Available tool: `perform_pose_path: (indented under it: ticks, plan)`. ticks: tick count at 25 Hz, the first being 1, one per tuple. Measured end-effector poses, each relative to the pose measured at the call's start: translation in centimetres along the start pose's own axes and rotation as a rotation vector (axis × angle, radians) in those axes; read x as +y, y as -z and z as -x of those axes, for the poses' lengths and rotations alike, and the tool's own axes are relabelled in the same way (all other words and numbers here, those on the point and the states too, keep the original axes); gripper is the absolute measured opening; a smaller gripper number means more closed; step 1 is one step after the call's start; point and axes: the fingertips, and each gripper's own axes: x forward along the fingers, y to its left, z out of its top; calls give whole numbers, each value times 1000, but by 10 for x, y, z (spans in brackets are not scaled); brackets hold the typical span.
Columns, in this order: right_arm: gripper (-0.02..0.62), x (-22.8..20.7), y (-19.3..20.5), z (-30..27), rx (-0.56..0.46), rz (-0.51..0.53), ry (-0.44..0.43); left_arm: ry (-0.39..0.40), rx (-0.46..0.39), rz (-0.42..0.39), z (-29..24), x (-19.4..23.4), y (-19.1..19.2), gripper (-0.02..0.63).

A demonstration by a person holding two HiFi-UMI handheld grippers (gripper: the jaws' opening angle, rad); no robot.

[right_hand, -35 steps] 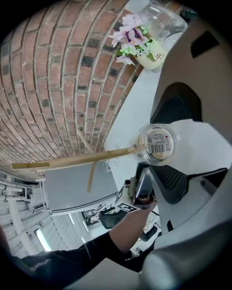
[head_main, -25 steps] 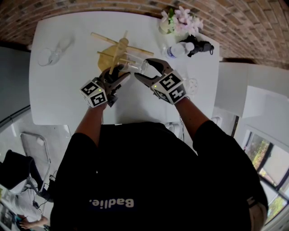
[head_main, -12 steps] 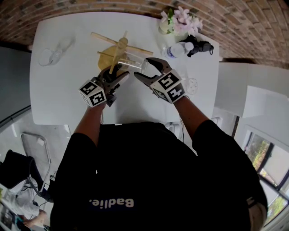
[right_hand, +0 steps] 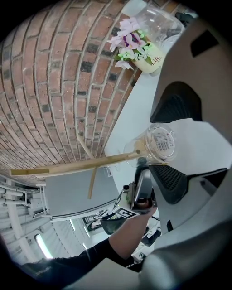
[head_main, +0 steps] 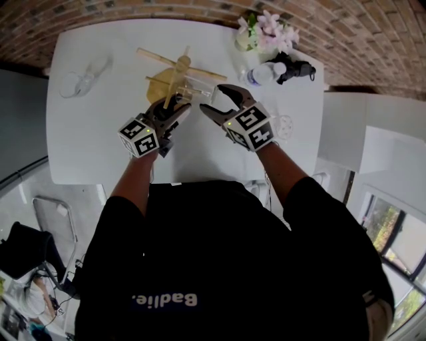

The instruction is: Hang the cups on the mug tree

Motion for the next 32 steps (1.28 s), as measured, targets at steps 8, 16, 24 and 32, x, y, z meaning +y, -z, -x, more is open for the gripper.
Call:
perform_pose_path:
  ticks: [8, 16, 24, 32]
  plan:
    - [299, 0, -7, 5, -19, -1, 19, 28, -40, 93, 0, 0, 8, 175]
    - [298, -3, -12, 5, -26, 6, 34, 37, -61, 130, -3, 0, 8, 180]
    - [298, -1, -11, 8, 14, 13, 17, 30, -53, 112, -3, 0, 8, 184]
    - [298, -3, -9, 5, -25, -19, 11, 33, -46, 82, -1, 3, 9, 193]
